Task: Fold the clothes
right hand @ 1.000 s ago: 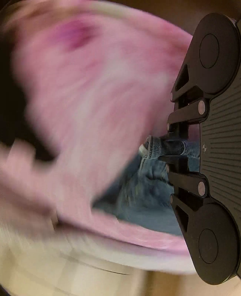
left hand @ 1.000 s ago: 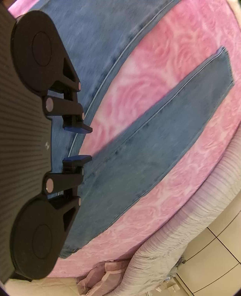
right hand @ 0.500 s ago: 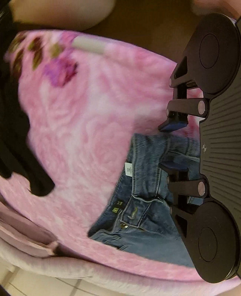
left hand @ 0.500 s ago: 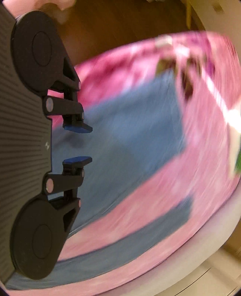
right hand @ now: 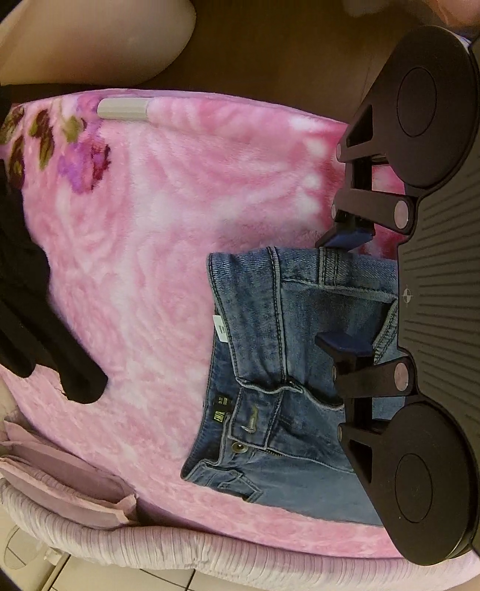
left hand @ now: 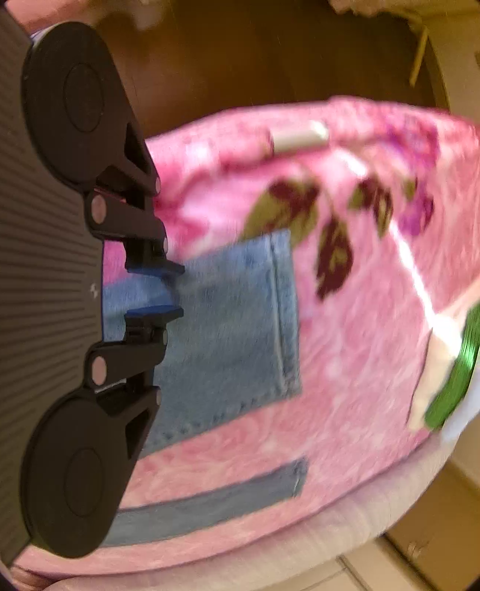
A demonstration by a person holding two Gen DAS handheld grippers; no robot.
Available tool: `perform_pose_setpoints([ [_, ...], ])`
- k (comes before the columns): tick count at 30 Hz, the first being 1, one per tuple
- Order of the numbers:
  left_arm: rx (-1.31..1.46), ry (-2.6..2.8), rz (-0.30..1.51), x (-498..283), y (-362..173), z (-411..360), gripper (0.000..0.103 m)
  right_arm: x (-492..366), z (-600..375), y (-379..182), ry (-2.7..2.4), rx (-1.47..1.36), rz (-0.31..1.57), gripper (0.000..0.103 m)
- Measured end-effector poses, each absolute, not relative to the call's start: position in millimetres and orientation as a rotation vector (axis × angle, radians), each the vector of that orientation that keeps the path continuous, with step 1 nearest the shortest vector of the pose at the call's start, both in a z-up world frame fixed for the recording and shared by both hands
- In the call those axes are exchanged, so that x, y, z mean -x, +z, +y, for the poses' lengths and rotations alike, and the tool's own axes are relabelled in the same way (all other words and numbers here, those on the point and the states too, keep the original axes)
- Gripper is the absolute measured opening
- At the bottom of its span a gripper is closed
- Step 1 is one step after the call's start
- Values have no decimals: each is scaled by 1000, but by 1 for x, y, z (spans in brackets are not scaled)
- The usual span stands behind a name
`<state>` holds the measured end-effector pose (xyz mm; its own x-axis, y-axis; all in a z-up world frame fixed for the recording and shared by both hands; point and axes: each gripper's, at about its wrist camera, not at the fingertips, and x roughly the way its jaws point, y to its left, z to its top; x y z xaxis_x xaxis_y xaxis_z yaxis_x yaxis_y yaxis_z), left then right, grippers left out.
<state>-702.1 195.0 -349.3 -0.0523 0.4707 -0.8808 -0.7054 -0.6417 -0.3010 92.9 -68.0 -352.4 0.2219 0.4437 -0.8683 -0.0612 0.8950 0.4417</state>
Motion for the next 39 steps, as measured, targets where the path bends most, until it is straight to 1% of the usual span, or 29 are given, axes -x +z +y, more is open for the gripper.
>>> perform_pose_setpoints([
  [2, 1358, 1823, 327, 702, -346, 196, 25, -92, -70, -353, 362, -352, 1317, 51],
  [3, 1340, 1831, 347, 701, -348, 198, 32, -91, -71, -354, 367, -355, 1316, 51],
  [4, 1321, 1838, 367, 700, -349, 201, 34, -90, -71, -355, 373, -357, 1314, 51],
  [5, 1309, 1843, 373, 700, -351, 203, 34, -89, -72, -355, 380, -357, 1310, 51],
  [6, 1307, 1849, 354, 700, -353, 205, 36, -88, -73, -356, 386, -357, 1305, 51],
  [7, 1302, 1862, 335, 699, -354, 208, 42, -88, -74, -356, 393, -357, 1300, 51],
  [8, 1293, 1870, 316, 699, -355, 212, 45, -87, -75, -356, 396, -363, 1299, 51],
  [9, 1278, 1873, 307, 697, -356, 215, 44, -87, -76, -357, 398, -370, 1297, 51],
  [10, 1261, 1872, 308, 696, -356, 220, 36, -87, -77, -357, 401, -375, 1297, 51],
  [11, 1250, 1860, 316, 695, -356, 226, 32, -87, -78, -357, 403, -379, 1298, 51],
  [12, 1243, 1840, 318, 695, -355, 231, 11, -88, -79, -357, 409, -379, 1298, 51],
  [13, 1241, 1808, 313, 696, -353, 236, 3, -88, -78, -357, 415, -372, 1299, 51],
  [14, 1235, 1775, 302, 695, -350, 240, 3, -88, -78, -357, 422, -365, 1300, 51],
  [15, 1211, 1740, 281, 693, -341, 243, 2, -89, -78, -356, 429, -353, 1301, 47],
  [16, 1166, 1697, 257, 688, -326, 246, 2, -89, -77, -355, 424, -336, 1299, 37],
  [17, 1107, 1641, 215, 683, -306, 246, 2, -89, -79, -355, 413, -332, 1297, 12],
  [18, 1034, 1579, 157, 679, -283, 243, 2, -89, -82, -355, 405, -342, 1305, 9],
  [19, 952, 1526, 121, 676, -260, 239, 3, -89, -89, -355, 420, -384, 1308, 9],
  [20, 857, 1505, 130, 677, -242, 232, 3, -87, -94, -352, 443, -397, 1301, 9],
  [22, 810, 1557, 193, 699, -239, 219, 5, -81, -102, -346, 490, -413, 1284, 9],
  [23, 834, 1600, 231, 714, -247, 213, 5, -76, -104, -345, 502, -405, 1293, 8],
  [24, 904, 1648, 285, 729, -269, 211, 5, -70, -105, -348, 509, -388, 1319, 9],
  [27, 1040, 1739, 539, 747, -343, 211, 4, -54, -103, -362, 515, -322, 1378, 9],
  [28, 1046, 1754, 558, 744, -357, 210, 3, -51, -103, -363, 498, -324, 1367, 9],
  [29, 1029, 1784, 523, 738, -362, 206, 3, -49, -104, -364, 479, -330, 1353, 9],
  [32, 1100, 1770, 363, 735, -359, 201, 3, -49, -100, -349, 490, -288, 1279, 8],
  [35, 1043, 1705, 430, 724, -353, 212, 4, -51, -102, -330, 524, -285, 1189, 8],
  [37, 1039, 1708, 528, 721, -357, 222, 4, -52, -101, -332, 517, -249, 1192, 8],
  [39, 1034, 1694, 548, 722, -349, 227, 4, -53, -99, -343, 491, -197, 1217, 8],
])
